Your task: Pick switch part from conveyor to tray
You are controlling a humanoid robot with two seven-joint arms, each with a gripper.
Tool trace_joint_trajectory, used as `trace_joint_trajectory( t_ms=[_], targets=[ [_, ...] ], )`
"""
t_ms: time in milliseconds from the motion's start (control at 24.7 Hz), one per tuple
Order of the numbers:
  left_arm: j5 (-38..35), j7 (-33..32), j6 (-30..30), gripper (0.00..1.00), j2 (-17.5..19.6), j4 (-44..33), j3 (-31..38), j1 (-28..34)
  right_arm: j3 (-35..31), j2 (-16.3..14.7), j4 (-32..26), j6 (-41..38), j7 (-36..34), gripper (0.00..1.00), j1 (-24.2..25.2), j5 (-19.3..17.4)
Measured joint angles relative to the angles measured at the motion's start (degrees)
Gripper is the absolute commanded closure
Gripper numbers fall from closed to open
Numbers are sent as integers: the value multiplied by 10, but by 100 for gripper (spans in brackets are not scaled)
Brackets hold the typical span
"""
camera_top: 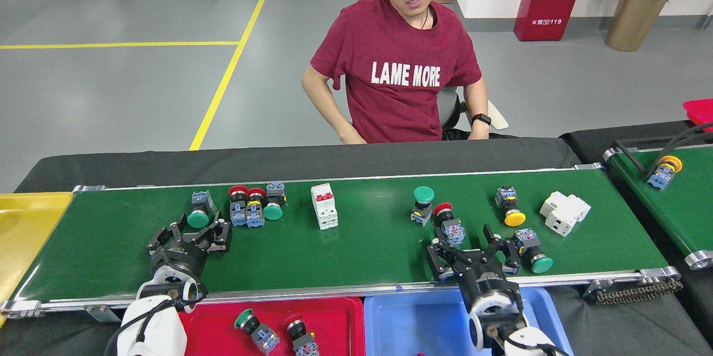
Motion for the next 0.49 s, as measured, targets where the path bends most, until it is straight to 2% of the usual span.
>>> trace_joint_trajectory(
  t_ms=[41, 81, 122, 203, 284, 365, 487],
  targets=[
    [1, 13, 8, 83, 2, 20, 0, -12, 0, 9, 34, 2, 0, 21, -27, -3],
    [1, 23, 13, 84, 4, 34, 0, -20, 0, 13, 56, 2, 0, 36, -44, -12],
    [1, 29, 16, 85, 6, 44, 0, -25, 0, 14, 65, -5, 1, 47, -53, -26],
    [2, 36, 19, 88, 10, 49, 0, -26, 2, 14, 72, -40, 1, 79, -55, -56],
    [4, 40, 20, 90, 11, 49, 0, -26, 3, 14, 73, -76, 1, 86, -55, -65],
    [16, 42, 20, 91, 11, 34, -2, -12, 3, 12, 73, -105, 1, 87, -55, -69],
    [39, 43, -25, 92, 11, -60, -4, 42, 3, 7, 29, -142, 1, 87, -43, -75]
  ],
)
